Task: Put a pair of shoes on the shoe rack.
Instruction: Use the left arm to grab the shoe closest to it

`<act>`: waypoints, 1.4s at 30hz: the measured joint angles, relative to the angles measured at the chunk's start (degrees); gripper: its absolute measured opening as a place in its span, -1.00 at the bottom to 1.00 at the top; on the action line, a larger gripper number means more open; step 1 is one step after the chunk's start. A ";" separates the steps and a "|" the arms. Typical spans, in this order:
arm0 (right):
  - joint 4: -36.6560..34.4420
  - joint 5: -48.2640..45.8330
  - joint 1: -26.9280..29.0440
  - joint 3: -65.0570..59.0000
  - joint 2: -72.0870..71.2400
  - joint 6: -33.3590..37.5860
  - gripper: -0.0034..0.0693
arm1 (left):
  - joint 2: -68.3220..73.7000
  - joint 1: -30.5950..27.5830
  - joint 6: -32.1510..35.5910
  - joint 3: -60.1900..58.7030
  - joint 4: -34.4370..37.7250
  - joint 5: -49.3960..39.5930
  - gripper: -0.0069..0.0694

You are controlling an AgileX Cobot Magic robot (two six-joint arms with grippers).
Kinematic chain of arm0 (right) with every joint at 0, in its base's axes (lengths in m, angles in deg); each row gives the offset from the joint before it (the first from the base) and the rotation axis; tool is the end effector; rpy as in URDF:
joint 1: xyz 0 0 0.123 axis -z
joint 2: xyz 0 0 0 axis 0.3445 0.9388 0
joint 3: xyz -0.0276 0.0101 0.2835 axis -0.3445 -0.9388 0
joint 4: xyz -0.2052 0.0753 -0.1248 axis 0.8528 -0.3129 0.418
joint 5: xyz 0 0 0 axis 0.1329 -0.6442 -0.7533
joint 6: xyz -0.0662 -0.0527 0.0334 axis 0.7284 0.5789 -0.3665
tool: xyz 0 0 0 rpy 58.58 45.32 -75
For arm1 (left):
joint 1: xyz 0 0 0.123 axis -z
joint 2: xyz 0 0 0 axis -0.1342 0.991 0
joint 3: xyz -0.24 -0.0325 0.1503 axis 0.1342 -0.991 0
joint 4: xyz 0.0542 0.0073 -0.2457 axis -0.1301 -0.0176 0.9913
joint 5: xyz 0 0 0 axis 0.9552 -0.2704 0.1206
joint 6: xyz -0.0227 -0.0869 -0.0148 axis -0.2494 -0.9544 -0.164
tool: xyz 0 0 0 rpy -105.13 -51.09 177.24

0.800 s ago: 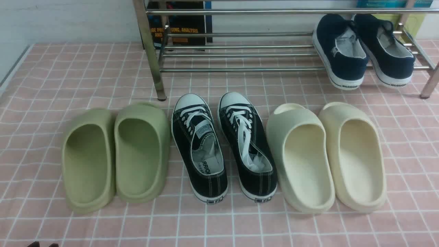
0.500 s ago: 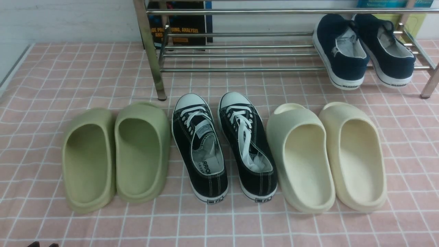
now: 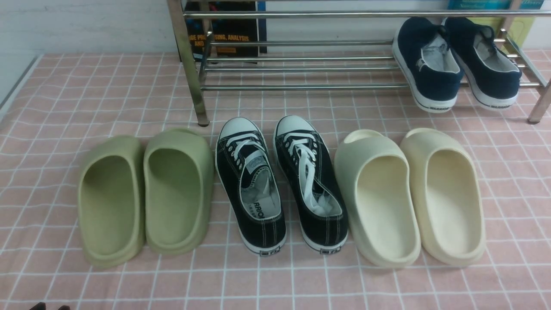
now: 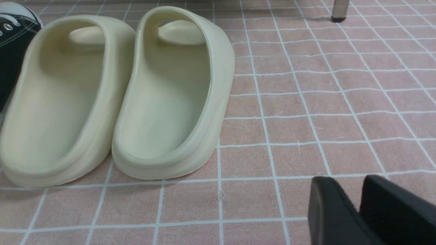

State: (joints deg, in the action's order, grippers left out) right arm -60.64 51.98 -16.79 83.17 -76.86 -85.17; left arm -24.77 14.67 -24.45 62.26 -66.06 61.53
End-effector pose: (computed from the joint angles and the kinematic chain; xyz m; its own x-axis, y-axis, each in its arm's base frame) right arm 0.0525 -0.0004 0.1755 -0.2817 0.0811 -0.9561 0.0488 0.9963 0.0701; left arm 0.0517 -0.0067 0.1726 -0.2822 0.1379 -0.9494 0.1549 0.9832 0.0968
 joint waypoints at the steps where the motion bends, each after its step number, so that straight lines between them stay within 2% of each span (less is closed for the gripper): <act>1: 0.00 0.00 0.00 0.00 0.00 0.00 -0.46 | 0.00 0.00 0.02 0.00 -0.14 0.00 -0.19; 12: 0.00 0.00 0.00 0.00 0.00 0.00 -0.44 | 0.00 0.00 0.02 -0.22 -0.61 1.66 -0.19; 21: 0.00 0.00 0.00 0.00 0.00 0.00 -0.39 | 0.00 0.00 -0.84 -0.53 -0.61 28.19 -0.19; 23: 0.00 0.00 0.00 0.00 0.00 0.00 -0.39 | 0.00 0.00 -0.84 -0.53 -0.61 31.33 -0.19; 25: 0.00 0.00 0.00 0.00 0.00 0.00 -0.38 | 0.00 0.00 -2.21 -0.53 -0.16 39.87 -0.19; 29: 0.00 0.00 0.00 0.00 0.00 0.00 -0.36 | 0.00 0.00 -15.91 -0.39 2.55 55.88 -0.20; 31: 0.00 0.00 0.00 0.00 0.00 0.00 -0.36 | 0.00 0.00 -20.25 0.60 2.27 57.00 -0.21; 33: 0.00 0.00 0.00 0.00 0.00 0.00 -0.35 | 0.93 0.00 -24.38 6.24 -0.61 52.03 -0.30; 35: 0.00 0.00 0.00 0.00 0.00 0.00 -0.34 | 4.41 0.00 -25.16 14.58 -3.38 39.79 -0.50; 36: 0.00 0.00 0.00 0.00 0.00 0.00 -0.34 | 4.87 0.00 -25.16 15.37 -3.54 38.61 -0.50; 37: 0.00 0.00 0.00 0.00 0.00 0.00 -0.33 | 8.53 0.00 -24.46 20.77 -4.45 30.70 -0.66; 39: 0.05 0.00 0.00 0.00 0.00 0.00 -0.33 | 15.78 0.00 -21.95 27.54 -5.98 20.58 -0.78; 42: 0.05 0.00 0.00 0.00 0.00 0.00 -0.33 | 25.07 0.00 -20.07 31.88 -6.85 13.69 -0.81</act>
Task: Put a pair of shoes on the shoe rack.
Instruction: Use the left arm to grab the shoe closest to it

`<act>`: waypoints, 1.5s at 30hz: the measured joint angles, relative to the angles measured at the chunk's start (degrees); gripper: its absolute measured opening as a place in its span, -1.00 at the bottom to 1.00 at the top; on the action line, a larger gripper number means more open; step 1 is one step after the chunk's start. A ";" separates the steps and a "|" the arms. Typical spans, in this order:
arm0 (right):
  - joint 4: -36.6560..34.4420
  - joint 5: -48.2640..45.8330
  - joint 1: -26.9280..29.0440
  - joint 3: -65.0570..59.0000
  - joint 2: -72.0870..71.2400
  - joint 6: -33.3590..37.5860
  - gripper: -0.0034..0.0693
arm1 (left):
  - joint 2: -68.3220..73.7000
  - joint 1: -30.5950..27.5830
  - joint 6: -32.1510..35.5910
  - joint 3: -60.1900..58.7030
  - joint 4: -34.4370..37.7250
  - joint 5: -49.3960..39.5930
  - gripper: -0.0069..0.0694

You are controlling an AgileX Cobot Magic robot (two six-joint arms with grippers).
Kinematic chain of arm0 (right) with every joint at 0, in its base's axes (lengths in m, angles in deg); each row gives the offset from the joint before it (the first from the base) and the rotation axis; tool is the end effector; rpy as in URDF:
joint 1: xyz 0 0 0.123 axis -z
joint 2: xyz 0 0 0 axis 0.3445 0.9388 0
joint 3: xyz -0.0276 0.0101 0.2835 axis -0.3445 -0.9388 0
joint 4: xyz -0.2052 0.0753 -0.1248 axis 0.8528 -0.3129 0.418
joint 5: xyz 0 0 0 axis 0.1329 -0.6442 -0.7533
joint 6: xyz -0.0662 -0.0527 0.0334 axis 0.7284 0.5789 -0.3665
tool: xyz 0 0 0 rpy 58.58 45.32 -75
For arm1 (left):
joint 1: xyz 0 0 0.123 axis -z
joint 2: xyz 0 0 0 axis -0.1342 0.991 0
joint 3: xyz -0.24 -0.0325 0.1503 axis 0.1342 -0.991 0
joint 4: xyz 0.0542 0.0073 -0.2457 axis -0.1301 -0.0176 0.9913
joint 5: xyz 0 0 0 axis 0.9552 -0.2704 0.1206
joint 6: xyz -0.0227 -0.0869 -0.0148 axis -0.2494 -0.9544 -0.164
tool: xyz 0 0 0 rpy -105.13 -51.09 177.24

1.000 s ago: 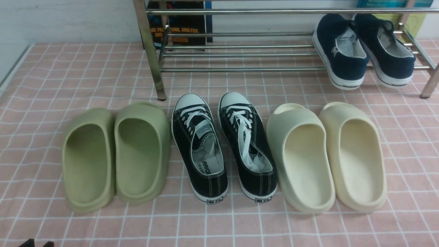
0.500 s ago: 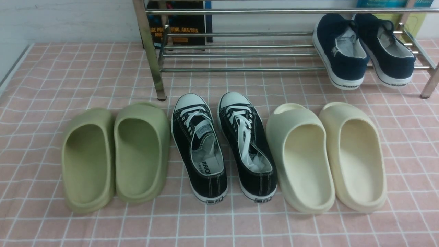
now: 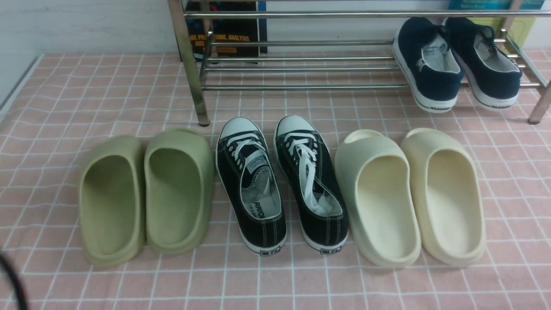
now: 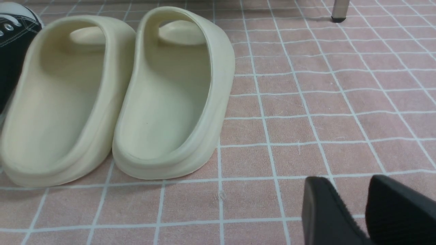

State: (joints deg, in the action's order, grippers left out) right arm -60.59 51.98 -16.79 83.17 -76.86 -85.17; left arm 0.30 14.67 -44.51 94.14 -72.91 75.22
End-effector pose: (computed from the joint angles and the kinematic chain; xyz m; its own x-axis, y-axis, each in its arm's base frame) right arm 0.0525 -0.0005 0.1755 -0.2818 0.0803 -0.9561 0.0489 0.9964 0.0693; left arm 0.0905 -0.0097 0.3505 0.0406 -0.1351 -0.9900 0.1120 0.9852 -0.1299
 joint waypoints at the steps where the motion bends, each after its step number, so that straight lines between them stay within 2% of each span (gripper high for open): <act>1: 0.00 0.00 0.00 0.00 0.00 0.00 -0.33 | 3.47 0.00 0.11 0.70 -0.05 -1.31 -0.81; 5: 0.00 0.00 0.00 0.00 0.00 0.00 -0.33 | 19.18 0.00 -2.48 2.47 3.94 -6.44 -0.81; 8: -0.05 0.00 0.00 0.00 0.00 0.00 -0.33 | 29.18 1.42 -1.28 8.83 8.41 -18.40 -0.81; 9: -0.05 0.00 0.00 0.00 0.00 0.00 -0.33 | 29.75 1.61 -1.03 9.32 8.64 -18.40 -0.81; 10: -0.05 0.00 0.00 0.00 0.00 0.00 -0.33 | 33.66 3.35 1.07 12.95 10.10 -24.56 -0.81; 12: -0.05 0.00 0.00 0.00 0.00 0.00 -0.32 | 38.85 7.39 4.51 17.73 11.43 -29.94 -0.81; 14: -0.05 0.00 0.00 0.00 0.00 0.00 -0.31 | 43.57 12.27 6.35 21.44 11.39 -31.08 -0.78; 15: -0.05 0.00 0.00 0.00 0.00 0.00 -0.31 | 44.02 12.27 6.35 21.44 11.39 -30.96 -0.78; 16: -0.05 0.00 0.00 0.00 0.00 0.00 -0.30 | 48.20 16.93 6.26 23.50 10.06 -29.39 -0.74; 18: -0.05 0.00 0.00 0.00 0.00 0.00 -0.30 | 50.58 19.69 5.00 24.69 8.54 -28.26 -0.70; 20: -0.05 0.00 0.00 0.00 0.00 0.00 -0.28 | 57.20 24.11 -0.39 27.36 4.45 -26.08 -0.53; 23: -0.05 0.00 0.00 0.00 0.00 0.00 -0.28 | 63.37 26.86 -6.93 30.61 -1.13 -25.13 -0.18; 24: -0.05 0.00 0.00 0.00 0.00 0.00 -0.28 | 63.79 26.86 -6.93 30.84 -1.55 -25.13 -0.15; 25: -0.05 0.00 0.00 0.00 0.00 0.00 -0.28 | 67.34 27.70 -11.51 32.91 -5.36 -24.61 0.14; 28: -0.05 0.00 0.00 0.00 0.00 0.00 -0.28 | 72.50 27.90 -18.21 35.62 -11.82 -24.36 0.51; 31: -0.05 0.00 0.00 0.00 0.00 0.00 -0.27 | 77.34 27.90 -25.15 37.43 -17.55 -24.55 0.66; 34: -0.05 0.00 0.00 0.00 0.00 0.00 -0.26 | 80.85 27.90 -28.72 38.01 -19.98 -24.61 0.61; 36: -0.05 0.00 0.00 0.00 0.00 0.00 -0.26 | 81.77 27.90 -29.46 38.01 -20.24 -24.61 0.50; 37: -0.05 0.00 0.00 0.00 0.00 0.00 -0.25 | 82.61 27.90 -30.02 38.03 -20.38 -24.82 0.28; 40: -0.05 0.00 0.00 0.00 0.00 0.00 -0.25 | 82.48 28.01 -30.75 38.75 -20.38 -25.91 -0.21; 41: -0.05 0.00 0.00 0.00 0.00 0.00 -0.25 | 82.41 28.01 -30.74 38.95 -20.38 -26.04 -0.25; 42: -0.05 0.00 0.00 0.00 0.00 0.00 -0.25 | 82.07 28.01 -30.74 39.68 -20.38 -27.41 -0.51; 44: -0.05 0.00 0.00 0.00 0.00 0.00 -0.25 | 81.23 28.01 -30.80 41.12 -20.93 -29.31 -0.72; 45: -0.05 0.00 0.00 0.00 0.00 0.00 -0.25 | 80.56 27.96 -30.75 41.96 -21.36 -30.55 -0.76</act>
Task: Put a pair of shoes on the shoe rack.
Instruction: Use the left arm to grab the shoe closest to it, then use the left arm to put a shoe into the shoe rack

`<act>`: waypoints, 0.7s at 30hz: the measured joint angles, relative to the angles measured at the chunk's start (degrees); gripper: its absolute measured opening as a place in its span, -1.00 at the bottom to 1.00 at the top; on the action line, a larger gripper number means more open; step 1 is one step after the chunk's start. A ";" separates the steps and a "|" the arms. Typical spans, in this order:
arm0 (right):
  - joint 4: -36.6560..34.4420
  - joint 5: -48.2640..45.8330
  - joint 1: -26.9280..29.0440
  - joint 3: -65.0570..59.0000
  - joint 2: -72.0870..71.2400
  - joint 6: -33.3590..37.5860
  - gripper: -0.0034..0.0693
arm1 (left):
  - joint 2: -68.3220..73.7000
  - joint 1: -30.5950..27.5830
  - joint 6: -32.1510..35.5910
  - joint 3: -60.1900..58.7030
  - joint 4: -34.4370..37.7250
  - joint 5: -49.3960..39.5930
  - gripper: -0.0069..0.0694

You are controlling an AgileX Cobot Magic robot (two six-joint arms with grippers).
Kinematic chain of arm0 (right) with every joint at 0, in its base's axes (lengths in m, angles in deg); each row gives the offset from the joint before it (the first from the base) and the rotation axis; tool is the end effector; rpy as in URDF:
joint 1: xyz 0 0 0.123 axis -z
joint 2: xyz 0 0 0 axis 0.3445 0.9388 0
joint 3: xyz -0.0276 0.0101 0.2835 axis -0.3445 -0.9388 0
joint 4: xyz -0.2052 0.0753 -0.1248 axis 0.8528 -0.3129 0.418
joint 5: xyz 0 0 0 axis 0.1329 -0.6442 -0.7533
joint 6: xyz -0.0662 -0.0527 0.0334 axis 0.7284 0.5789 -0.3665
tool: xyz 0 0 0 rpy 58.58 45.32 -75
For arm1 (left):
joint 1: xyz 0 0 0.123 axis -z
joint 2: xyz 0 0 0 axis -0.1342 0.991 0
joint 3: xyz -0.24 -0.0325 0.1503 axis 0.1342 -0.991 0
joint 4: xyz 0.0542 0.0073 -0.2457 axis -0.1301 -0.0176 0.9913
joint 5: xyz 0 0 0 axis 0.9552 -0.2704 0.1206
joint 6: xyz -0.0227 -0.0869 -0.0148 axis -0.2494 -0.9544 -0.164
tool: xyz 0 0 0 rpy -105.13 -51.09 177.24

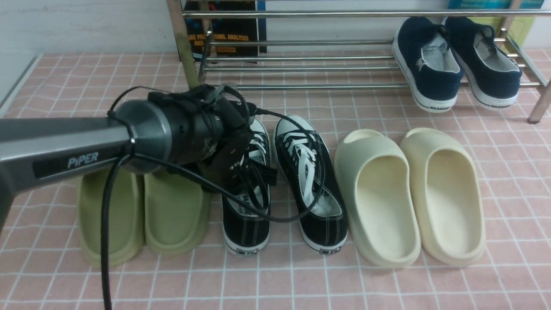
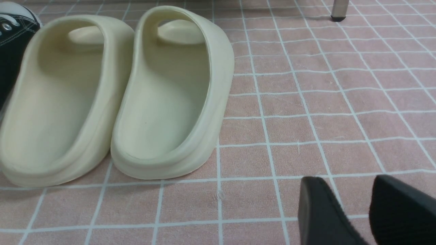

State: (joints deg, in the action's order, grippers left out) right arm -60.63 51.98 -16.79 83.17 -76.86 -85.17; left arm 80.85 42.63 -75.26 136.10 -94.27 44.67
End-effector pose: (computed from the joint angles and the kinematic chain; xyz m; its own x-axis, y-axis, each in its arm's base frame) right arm 0.0525 -0.0004 0.1755 -0.2817 0.0810 -0.9561 0.0488 0.9964 0.0700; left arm 0.3290 -0.1974 0.2134 -0.8403 0.1458 -0.5221 0.1309 0.9892 0.0656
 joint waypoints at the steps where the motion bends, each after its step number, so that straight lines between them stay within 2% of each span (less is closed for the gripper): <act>1: 0.00 0.00 0.00 0.00 0.00 0.00 -0.25 | -0.80 0.00 0.00 0.98 -0.61 -1.28 -0.78; 6: 0.00 0.00 0.00 0.00 0.00 0.00 -0.25 | -3.09 -1.01 0.16 6.25 -1.88 -3.74 -0.79; 9: 0.00 0.00 0.00 0.00 0.00 0.00 -0.25 | -1.96 -3.20 0.23 12.05 -1.84 -0.71 -0.79; 14: 0.00 0.00 0.00 0.00 0.00 0.00 -0.25 | 5.90 -6.75 0.28 23.42 -1.35 1.41 -0.79; 21: 0.01 0.00 0.00 0.00 0.00 0.00 -0.25 | 17.04 -8.35 0.28 37.93 -1.35 0.58 -0.78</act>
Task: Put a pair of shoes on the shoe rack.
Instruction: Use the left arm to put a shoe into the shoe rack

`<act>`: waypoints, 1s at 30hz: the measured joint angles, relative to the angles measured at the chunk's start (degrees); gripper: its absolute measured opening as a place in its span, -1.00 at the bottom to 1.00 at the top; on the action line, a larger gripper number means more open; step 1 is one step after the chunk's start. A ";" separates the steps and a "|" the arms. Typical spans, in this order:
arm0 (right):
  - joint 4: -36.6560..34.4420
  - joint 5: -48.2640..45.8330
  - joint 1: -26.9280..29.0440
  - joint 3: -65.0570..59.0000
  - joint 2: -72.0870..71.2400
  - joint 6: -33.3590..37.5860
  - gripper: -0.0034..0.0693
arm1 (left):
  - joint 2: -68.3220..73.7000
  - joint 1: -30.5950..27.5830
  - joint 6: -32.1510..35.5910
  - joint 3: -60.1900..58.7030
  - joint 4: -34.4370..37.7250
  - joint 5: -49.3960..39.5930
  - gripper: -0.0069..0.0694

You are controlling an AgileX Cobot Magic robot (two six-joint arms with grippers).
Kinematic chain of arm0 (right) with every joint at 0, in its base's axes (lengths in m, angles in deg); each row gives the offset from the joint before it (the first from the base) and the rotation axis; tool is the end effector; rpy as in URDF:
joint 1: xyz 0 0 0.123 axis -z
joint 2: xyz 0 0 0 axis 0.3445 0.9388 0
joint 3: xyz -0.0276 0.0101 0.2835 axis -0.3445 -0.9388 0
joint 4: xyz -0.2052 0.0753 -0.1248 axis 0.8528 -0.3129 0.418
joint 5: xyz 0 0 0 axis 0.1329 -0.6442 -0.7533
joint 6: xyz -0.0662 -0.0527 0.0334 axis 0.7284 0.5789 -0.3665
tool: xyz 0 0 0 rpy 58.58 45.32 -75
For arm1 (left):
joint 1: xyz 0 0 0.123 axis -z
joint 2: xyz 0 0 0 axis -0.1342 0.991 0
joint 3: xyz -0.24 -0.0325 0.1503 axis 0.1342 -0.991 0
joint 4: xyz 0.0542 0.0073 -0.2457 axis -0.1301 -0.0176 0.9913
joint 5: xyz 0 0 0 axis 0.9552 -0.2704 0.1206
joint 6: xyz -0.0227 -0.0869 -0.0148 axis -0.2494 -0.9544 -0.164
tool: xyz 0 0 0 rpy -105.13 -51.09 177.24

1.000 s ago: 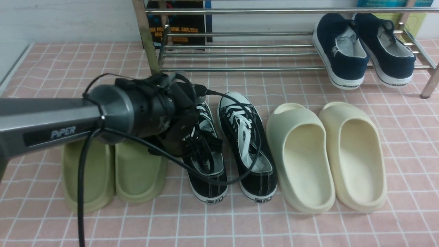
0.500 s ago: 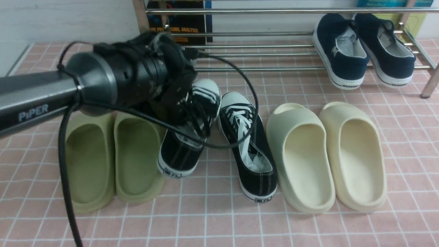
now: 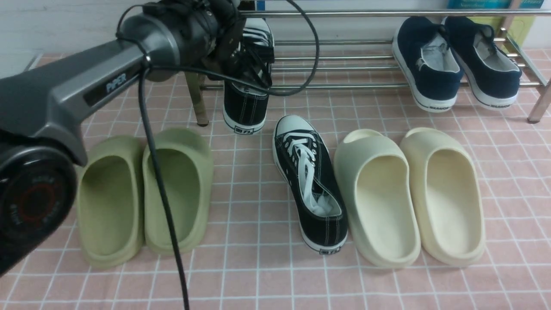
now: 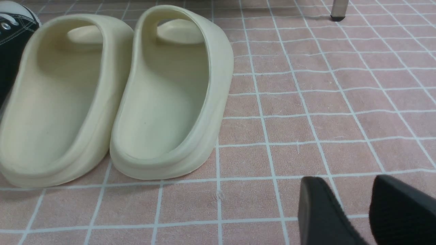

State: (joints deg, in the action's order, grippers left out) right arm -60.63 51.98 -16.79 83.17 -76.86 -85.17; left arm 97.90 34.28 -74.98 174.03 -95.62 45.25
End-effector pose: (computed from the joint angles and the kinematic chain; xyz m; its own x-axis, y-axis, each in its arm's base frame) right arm 0.0525 -0.0004 0.1755 -0.2817 0.0810 -0.9561 0.0488 0.9964 0.0700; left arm 0.4588 -0.1990 0.2795 -0.6273 -0.0614 -0.7764 0.0040 0.9966 -0.0821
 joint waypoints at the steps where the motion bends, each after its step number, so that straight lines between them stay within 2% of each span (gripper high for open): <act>1: 0.00 0.00 0.00 0.00 0.00 0.00 -0.25 | 0.29 -0.08 0.00 0.41 -0.05 0.00 -0.78; 5: -0.05 0.00 0.00 0.00 0.00 0.00 -0.25 | 5.58 -0.56 0.00 7.88 -0.05 0.24 -0.78; 10: -0.05 0.00 0.00 0.00 0.00 0.00 -0.25 | 7.68 -1.02 -0.06 10.16 -0.05 0.82 -0.69; 14: -0.05 0.00 0.00 0.00 0.00 0.00 -0.25 | 7.86 -1.21 -0.31 10.56 -0.20 1.33 -0.34; 15: -0.05 0.00 0.00 0.00 0.00 0.00 -0.25 | 7.86 -1.21 -0.31 10.62 -0.20 1.33 -0.34; 16: -0.05 0.00 0.00 0.00 0.00 0.00 -0.25 | 7.86 -1.21 -0.31 10.67 -0.20 1.24 -0.16; 17: -0.05 0.00 0.00 0.00 0.00 0.00 -0.25 | 7.74 -1.21 -0.31 10.67 -0.20 0.82 -0.07; 21: -0.05 0.00 0.00 0.00 0.00 0.00 -0.25 | 5.24 -1.01 3.28 10.67 0.16 -5.98 0.11; 23: -0.05 0.00 0.00 0.00 0.00 0.00 -0.25 | 3.92 -0.77 6.11 10.67 0.24 -8.18 0.11; 25: -0.05 0.00 0.00 0.00 0.00 0.00 -0.25 | -0.17 -0.25 12.70 10.98 0.88 -13.18 0.05; 27: -0.05 0.00 0.00 0.00 0.00 0.00 -0.25 | -2.82 0.15 18.32 11.42 2.31 -17.91 -0.08; 28: -0.05 0.00 0.00 0.00 0.00 0.00 -0.25 | -3.04 0.14 18.87 11.43 2.49 -18.40 -0.11; 30: 0.00 0.00 0.00 0.00 0.00 0.00 -0.25 | -4.62 0.28 26.04 11.70 6.58 -26.15 -0.34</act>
State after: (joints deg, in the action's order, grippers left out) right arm -60.63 51.98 -16.79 83.17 -76.86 -85.17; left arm 93.28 34.56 -48.94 185.74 -89.04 19.10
